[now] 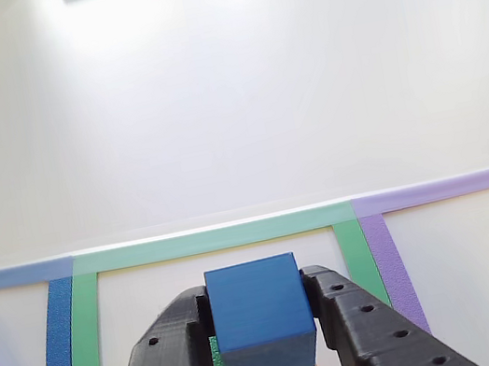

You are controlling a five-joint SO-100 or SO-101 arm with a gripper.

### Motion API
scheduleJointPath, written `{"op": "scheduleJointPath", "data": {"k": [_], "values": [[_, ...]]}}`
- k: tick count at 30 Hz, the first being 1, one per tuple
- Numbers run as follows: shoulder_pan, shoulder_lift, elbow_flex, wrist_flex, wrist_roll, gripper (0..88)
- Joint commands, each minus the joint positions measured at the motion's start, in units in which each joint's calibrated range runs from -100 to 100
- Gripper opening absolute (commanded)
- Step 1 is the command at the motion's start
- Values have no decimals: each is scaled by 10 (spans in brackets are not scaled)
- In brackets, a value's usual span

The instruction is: Tower of hanoi

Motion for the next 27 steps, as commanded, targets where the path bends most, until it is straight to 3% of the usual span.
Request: {"op": "scheduleJointPath", "data": {"k": [1, 13, 16, 27], "values": [[-13, -3, -17, -17, 8, 57], [-23, -35, -41, 25, 8, 53], [-31, -77, -74, 100, 8, 56], [-72, -244, -316, 545, 8, 49]]}}
